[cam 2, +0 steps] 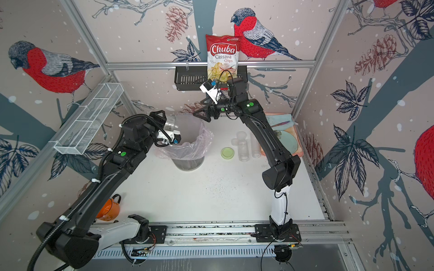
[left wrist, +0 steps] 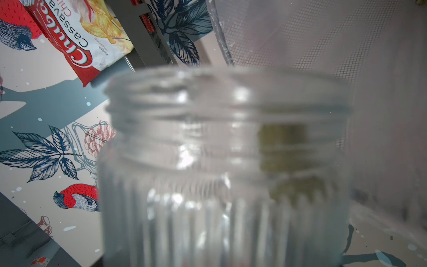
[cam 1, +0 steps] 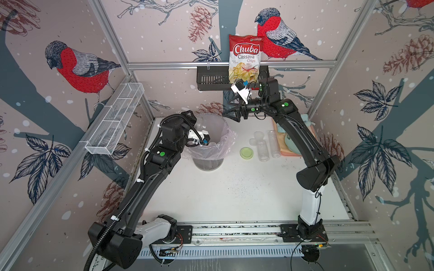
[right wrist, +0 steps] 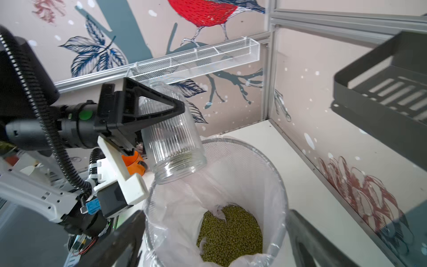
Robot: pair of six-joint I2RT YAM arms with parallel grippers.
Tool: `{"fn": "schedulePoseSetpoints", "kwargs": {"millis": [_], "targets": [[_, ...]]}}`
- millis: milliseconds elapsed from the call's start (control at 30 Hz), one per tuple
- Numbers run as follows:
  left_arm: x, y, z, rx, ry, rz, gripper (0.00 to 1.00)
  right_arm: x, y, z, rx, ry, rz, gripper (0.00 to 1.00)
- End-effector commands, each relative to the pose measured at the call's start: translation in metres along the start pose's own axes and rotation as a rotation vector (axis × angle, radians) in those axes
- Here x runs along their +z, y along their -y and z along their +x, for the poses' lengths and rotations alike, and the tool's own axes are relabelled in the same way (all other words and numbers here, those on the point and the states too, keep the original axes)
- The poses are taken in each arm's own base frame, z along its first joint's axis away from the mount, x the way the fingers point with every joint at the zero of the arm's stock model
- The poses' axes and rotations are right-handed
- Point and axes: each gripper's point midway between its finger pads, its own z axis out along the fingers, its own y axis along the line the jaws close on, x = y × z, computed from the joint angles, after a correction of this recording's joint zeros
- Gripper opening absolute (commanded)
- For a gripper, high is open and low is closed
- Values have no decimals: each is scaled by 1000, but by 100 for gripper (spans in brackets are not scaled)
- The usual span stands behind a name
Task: Empty moldy mung beans from jars
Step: Pour the moldy mung beans from the jar into the trash bin.
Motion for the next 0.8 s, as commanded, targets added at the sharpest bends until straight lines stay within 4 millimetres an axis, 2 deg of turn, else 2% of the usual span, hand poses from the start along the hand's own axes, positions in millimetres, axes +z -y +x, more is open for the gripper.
{"fn": "schedulePoseSetpoints", "kwargs": {"millis": [0,200,500,767], "targets": [[-5,-19,-2,40,22,-88,0,0,-24,-3,-59,17,-124,95],[-2,-16,-6,40,32,-83,0,12,-25,2,-31,13,-146,94],[-3,-18,-15,53,50,-86,0,44,-27,-4,-14,35,-160,96],[-5,-18,-20,57,64,-87,0,64,-33,5,-28,10,-180,96]]}}
